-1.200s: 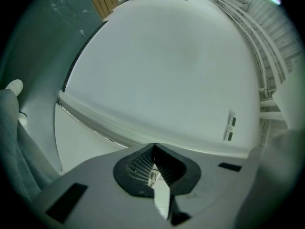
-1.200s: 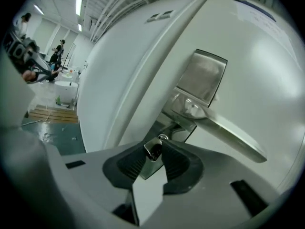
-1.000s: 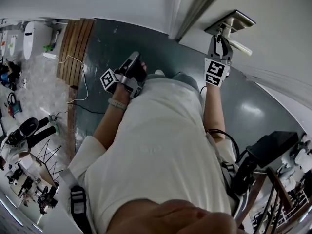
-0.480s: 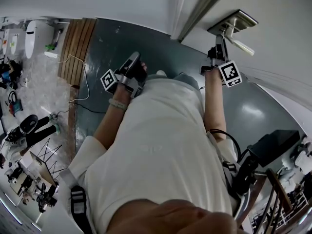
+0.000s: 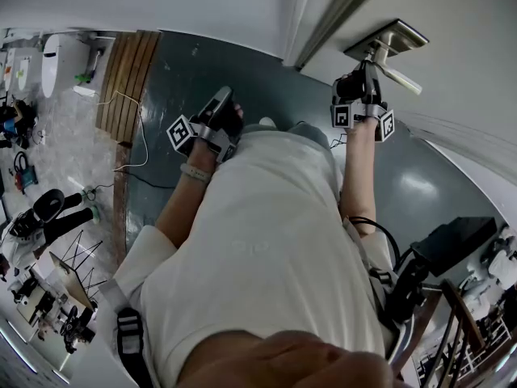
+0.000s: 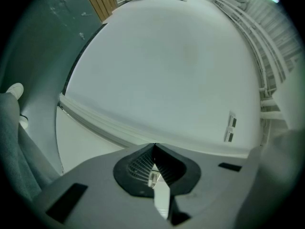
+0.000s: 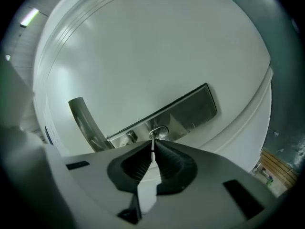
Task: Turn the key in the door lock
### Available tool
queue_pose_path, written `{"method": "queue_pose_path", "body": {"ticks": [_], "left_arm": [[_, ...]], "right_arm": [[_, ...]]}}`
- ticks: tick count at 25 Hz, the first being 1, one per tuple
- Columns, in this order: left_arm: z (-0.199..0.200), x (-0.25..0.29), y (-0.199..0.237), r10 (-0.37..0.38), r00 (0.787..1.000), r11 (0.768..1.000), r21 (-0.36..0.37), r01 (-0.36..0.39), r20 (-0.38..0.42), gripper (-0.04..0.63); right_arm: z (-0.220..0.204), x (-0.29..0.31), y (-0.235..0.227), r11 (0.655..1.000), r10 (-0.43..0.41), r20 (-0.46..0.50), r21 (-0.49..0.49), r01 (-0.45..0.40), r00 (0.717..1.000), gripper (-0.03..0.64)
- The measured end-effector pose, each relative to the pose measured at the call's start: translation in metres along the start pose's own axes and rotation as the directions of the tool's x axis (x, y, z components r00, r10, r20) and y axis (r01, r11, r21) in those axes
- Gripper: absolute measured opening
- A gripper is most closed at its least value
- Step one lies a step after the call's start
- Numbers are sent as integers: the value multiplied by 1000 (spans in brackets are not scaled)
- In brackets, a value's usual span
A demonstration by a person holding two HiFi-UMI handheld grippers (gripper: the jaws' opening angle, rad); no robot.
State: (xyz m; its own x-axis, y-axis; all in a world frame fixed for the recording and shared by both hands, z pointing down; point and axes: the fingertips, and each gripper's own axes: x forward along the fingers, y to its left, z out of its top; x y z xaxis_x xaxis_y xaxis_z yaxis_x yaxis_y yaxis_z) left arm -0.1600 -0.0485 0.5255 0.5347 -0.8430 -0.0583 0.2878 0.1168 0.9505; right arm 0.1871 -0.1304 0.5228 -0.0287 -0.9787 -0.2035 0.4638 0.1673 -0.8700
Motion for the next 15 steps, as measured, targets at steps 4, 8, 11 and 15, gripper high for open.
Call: {"method": "queue_pose_path", "body": {"ticks": [4, 8, 11, 15], "left_arm": [[-2, 3, 2, 4, 1000, 1000, 0, -4, -6, 6], [-3, 4, 0, 2, 1000, 1000, -2, -2, -8, 6], [-3, 4, 0, 1, 1000, 1000, -6, -1, -3, 6], [-2, 2, -1, -2, 1000, 1000, -13, 2, 7, 6]], "right_arm": [[-1, 0, 0, 1000, 0, -6, 7, 0, 1000, 38], [-2, 0, 1, 1000, -7, -10, -5, 7, 1000, 38], [-2, 0, 3, 992, -45, -22, -122, 42, 999, 38], [1, -7, 10, 923, -142, -46, -368, 115, 989, 41]]}}
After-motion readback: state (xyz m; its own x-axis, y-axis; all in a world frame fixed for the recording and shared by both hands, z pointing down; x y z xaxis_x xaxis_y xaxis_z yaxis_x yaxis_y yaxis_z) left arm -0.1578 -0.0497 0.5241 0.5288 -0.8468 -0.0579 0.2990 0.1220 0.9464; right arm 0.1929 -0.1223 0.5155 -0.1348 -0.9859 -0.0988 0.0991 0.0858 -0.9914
